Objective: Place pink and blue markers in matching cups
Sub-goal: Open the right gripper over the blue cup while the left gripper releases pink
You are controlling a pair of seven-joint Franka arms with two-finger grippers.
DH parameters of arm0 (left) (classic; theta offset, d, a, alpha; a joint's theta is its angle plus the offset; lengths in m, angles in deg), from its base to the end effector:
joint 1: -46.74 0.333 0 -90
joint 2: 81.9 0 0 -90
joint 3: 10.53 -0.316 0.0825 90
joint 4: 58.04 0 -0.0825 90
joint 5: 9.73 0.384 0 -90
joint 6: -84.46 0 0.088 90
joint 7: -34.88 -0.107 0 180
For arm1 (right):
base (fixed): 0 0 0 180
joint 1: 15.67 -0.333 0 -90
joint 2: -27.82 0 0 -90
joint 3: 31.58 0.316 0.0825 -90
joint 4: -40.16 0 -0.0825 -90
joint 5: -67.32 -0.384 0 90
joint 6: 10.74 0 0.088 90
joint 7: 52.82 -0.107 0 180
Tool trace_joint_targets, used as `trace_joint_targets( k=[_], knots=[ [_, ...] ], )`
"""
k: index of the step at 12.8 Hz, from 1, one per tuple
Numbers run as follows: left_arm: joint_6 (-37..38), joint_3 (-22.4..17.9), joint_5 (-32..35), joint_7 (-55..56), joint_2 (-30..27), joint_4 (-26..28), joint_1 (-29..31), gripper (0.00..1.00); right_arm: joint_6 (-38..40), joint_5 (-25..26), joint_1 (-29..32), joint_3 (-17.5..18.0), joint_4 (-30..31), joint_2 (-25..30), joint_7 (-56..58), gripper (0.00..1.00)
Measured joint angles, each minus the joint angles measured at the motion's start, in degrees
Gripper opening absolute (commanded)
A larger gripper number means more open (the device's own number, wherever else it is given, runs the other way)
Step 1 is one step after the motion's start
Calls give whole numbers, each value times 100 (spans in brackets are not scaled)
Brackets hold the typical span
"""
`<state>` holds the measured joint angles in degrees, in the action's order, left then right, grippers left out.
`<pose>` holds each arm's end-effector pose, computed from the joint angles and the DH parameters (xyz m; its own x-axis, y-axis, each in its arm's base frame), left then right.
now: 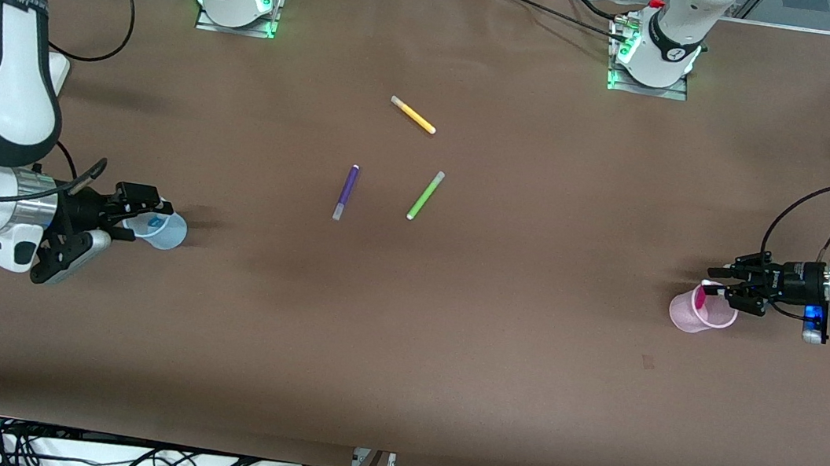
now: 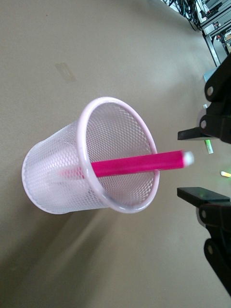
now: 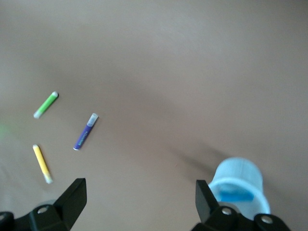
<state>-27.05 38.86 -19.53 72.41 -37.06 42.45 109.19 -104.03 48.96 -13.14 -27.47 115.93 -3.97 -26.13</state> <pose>0.5981 0.1749 0.2421 0.4743 0.5782 -0.6638 0.8755 -0.3887 0.2869 0.6874 0.0410 0.4024 0.9008 0.4284 -0.0712 0.3646 -0.8351 -0.4119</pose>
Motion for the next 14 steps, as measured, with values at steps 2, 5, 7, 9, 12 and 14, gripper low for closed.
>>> trace_joint_targets(
  k=[2,5,7,9,12,14],
  knots=[
    [0,1,0,0,0,-11,0,50,385,539,-183,3,-259,64,-1293,100],
    [561,61,18,-64,-13,-494,-59,56,1005,1133,-398,4,-413,426,-2706,100],
    [983,165,452,-66,-178,-933,-312,57,1289,1372,-406,3,-410,746,-3381,100],
    [1133,224,874,58,-704,-1081,-829,67,1424,1437,-401,0,-217,1100,-3639,100],
    [1570,244,1217,487,-1724,-1114,-1677,100,1405,1567,-399,-3,659,1962,-3743,100],
    [1867,246,1391,729,-2311,-1114,-2207,100,1150,1628,-385,-5,1270,2506,-3743,100]
  ],
)
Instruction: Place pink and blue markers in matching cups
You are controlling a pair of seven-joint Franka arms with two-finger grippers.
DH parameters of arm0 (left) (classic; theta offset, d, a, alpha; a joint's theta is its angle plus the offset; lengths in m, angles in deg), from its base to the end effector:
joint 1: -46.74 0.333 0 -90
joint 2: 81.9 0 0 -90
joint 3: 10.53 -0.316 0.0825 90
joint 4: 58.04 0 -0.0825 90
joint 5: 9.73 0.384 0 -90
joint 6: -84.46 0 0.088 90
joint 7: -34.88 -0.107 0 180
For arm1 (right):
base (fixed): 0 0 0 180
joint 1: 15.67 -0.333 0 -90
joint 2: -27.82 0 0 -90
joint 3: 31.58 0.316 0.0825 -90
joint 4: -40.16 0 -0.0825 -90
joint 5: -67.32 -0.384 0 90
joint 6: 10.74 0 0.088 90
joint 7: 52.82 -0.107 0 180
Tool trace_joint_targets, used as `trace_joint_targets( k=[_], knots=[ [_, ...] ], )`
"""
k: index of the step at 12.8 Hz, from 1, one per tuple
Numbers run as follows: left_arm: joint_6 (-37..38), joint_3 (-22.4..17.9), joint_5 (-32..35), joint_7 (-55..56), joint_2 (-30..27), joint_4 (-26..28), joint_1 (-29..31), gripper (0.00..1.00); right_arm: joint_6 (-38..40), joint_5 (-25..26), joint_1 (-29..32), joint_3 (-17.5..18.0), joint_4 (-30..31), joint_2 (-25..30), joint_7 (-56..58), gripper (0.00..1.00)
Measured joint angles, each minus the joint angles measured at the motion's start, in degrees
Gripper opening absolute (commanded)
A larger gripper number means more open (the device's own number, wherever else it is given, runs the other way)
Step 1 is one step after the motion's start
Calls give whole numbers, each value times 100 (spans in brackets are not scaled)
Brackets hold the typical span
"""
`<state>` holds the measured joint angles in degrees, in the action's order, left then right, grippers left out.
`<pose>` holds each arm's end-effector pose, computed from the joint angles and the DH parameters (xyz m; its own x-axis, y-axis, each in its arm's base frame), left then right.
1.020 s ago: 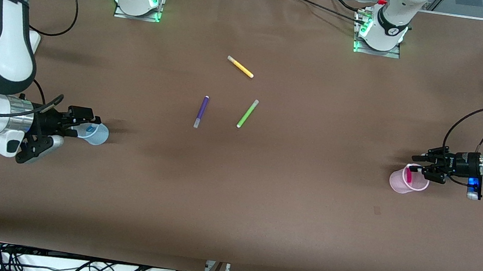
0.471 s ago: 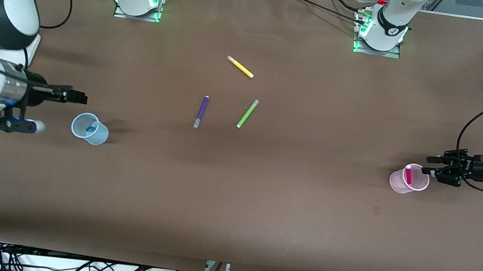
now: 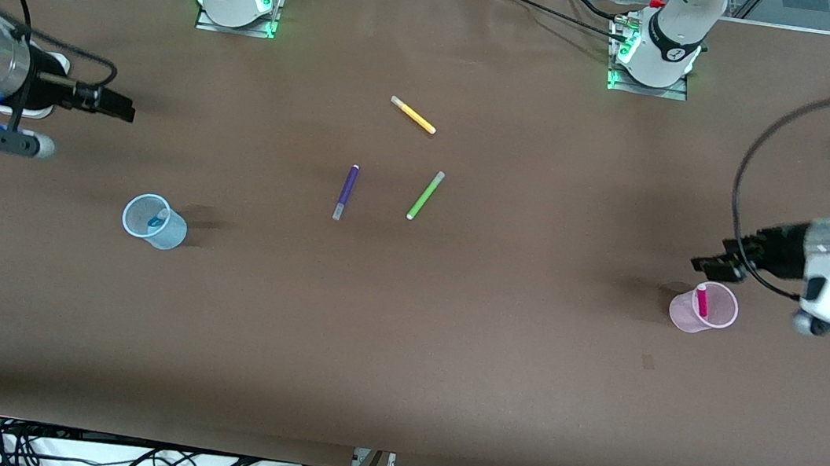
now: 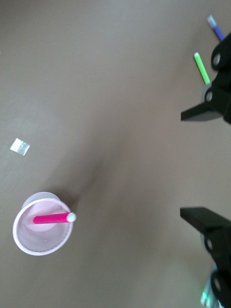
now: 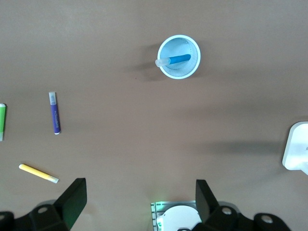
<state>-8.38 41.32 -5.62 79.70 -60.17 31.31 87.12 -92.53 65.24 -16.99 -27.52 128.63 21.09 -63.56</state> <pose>0.6162 -0.0480 0.4830 0.8055 0.5229 -0.2788 0.5533 -0.8321 0.0382 0.5669 0.0555 0.5603 0.9677 -0.0893 -0.2357 -0.0920 -0.9958 -0.0005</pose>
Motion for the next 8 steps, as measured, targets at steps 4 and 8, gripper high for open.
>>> trace_joint_targets(
  k=[4,8],
  knots=[
    [440,-11,784,309,-673,-11,-1120,100,-369,42,230,-50,486,881,-5,100],
    [789,-31,1040,271,-743,-364,-1644,100,-299,65,266,-58,611,1097,-1,100]
  ],
)
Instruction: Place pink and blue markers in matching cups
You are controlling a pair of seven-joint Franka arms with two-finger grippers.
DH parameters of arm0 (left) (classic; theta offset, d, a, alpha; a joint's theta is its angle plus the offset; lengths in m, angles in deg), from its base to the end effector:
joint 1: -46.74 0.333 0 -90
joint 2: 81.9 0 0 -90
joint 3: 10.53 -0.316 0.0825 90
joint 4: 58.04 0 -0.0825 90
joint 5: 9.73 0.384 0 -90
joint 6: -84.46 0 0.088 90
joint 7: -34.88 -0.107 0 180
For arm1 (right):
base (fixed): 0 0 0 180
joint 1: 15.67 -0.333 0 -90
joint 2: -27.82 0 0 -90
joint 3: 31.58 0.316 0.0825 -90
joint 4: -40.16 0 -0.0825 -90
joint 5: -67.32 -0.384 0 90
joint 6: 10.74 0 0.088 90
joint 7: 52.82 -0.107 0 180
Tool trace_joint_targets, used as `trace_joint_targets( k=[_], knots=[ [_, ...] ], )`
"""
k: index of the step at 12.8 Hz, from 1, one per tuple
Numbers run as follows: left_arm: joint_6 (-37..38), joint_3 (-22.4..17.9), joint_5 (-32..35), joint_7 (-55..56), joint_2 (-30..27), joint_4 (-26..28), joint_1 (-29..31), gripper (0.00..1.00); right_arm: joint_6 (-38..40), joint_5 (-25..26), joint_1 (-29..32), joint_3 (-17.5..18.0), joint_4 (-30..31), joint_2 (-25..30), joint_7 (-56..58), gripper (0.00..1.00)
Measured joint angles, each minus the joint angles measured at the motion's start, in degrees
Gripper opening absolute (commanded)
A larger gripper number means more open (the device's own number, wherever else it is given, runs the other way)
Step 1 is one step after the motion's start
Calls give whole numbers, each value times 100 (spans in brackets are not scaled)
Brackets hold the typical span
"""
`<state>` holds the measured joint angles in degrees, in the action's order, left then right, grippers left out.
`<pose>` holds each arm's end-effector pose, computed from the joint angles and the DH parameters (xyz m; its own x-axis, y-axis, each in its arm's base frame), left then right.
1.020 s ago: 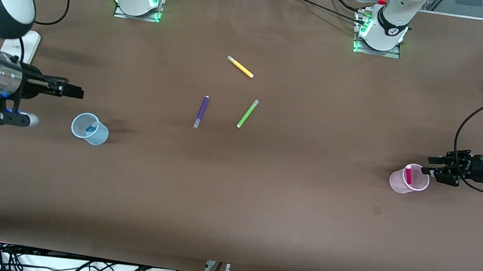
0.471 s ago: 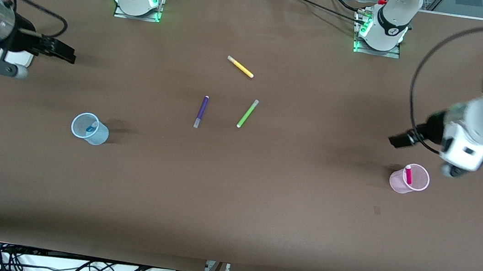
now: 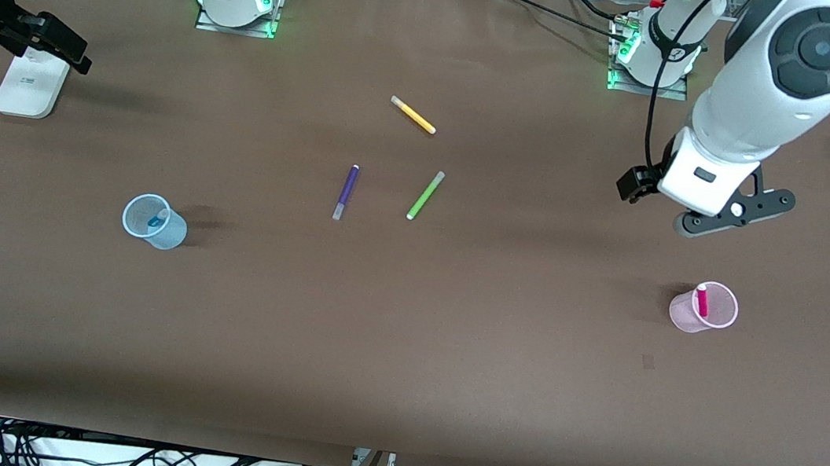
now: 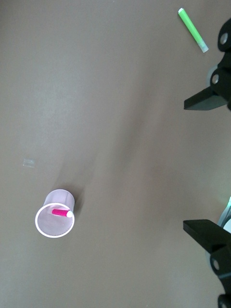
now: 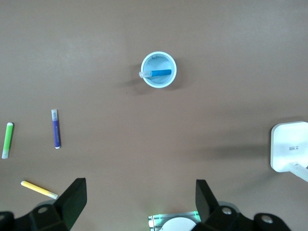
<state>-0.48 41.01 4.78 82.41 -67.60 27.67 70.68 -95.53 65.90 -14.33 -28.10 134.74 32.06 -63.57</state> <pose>0.5593 -0.1996 0.5561 0.9359 0.3451 -0.0709 0.3305 -0.9296 -0.1630 0.5202 0.0235 0.6194 0.9840 -0.1482 -0.0989 -0.1491 -0.9888 -0.0019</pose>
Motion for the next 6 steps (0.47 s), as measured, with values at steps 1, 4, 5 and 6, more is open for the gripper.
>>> trace_joint_targets(
  k=[1,4,5,6],
  knots=[
    [12,-19,0,-45,0,-18,-36,100,13,12,0,0,5,-34,30,100],
    [13,-50,0,-86,10,-18,-74,100,12,24,-1,0,4,-94,203,100],
    [13,-54,0,-101,14,-18,-74,100,9,24,-1,0,-3,-94,221,100],
    [13,-59,0,-121,18,-18,-75,100,8,24,-2,0,-27,-102,234,100]
  ],
)
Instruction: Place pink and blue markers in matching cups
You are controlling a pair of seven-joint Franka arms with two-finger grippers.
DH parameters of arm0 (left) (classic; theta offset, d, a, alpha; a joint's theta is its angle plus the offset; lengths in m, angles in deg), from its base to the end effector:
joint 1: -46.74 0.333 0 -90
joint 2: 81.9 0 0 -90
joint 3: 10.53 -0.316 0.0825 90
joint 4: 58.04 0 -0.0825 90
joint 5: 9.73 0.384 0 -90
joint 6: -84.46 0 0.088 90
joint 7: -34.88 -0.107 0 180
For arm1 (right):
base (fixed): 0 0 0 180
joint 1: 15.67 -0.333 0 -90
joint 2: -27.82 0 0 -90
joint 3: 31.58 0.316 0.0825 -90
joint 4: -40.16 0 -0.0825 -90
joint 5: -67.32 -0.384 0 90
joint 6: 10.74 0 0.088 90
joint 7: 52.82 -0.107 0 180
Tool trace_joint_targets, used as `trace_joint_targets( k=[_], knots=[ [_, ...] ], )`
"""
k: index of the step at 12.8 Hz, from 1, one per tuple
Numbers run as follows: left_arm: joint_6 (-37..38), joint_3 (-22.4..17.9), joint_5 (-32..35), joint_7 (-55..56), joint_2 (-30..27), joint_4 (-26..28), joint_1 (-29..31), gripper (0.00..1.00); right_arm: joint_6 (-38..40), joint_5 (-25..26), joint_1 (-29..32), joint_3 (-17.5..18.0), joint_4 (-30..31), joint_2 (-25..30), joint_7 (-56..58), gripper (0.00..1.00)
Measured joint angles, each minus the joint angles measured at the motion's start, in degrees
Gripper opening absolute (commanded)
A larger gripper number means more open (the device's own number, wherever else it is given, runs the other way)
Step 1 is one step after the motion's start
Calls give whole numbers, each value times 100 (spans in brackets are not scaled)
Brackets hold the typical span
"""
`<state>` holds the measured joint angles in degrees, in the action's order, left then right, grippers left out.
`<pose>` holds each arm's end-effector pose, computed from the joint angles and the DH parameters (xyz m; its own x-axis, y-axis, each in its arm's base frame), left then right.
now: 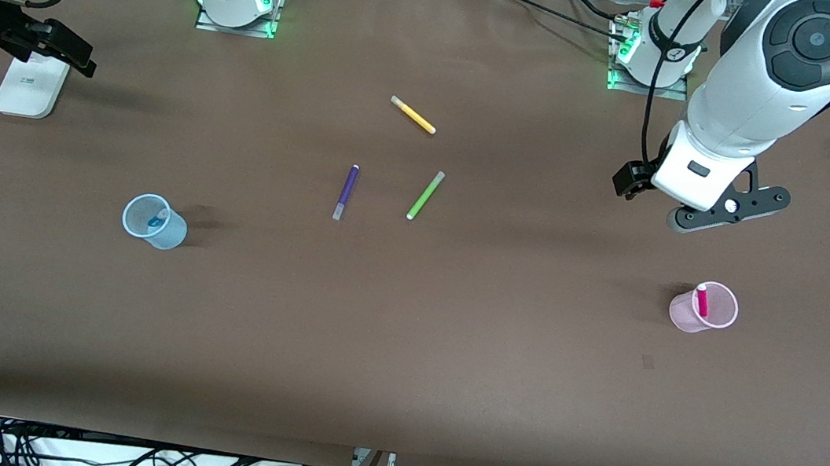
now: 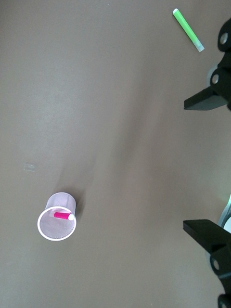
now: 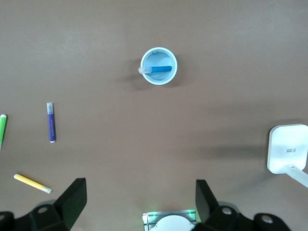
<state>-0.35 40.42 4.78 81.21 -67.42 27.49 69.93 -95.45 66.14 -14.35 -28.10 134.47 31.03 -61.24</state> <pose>0.5596 -0.2013 0.5550 0.9431 0.3234 -0.0771 0.3081 -0.9373 -0.1632 0.5253 0.0231 0.6121 0.9878 -0.1078 -0.1127 -0.1086 -0.9941 -0.0007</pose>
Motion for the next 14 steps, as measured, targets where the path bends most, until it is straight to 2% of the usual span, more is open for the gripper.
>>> trace_joint_targets(
  k=[2,3,4,6,7,10,14],
  knots=[
    [0,-48,0,-130,2,-1,-10,100,1,0,0,0,-119,-83,18,100],
    [0,-204,0,-367,-6,-12,-124,100,2,0,0,0,-184,-139,19,100],
    [0,-696,-10,-689,-47,-44,-527,100,2,0,0,0,-235,-184,19,100],
    [0,-2096,-264,-1307,-212,-122,-1695,100,3,1,0,0,-282,-240,20,100],
    [-4,-2506,-411,-1695,-311,-130,-1995,100,4,1,0,0,-293,-254,20,100],
    [-251,-3125,-701,-3331,-679,-38,-2134,100,4,34,-4,4,-296,-262,20,100],
    [-1211,-3961,-1148,-3901,-1603,1182,-2305,100,5,76,-7,9,-297,-264,21,100]
  ],
)
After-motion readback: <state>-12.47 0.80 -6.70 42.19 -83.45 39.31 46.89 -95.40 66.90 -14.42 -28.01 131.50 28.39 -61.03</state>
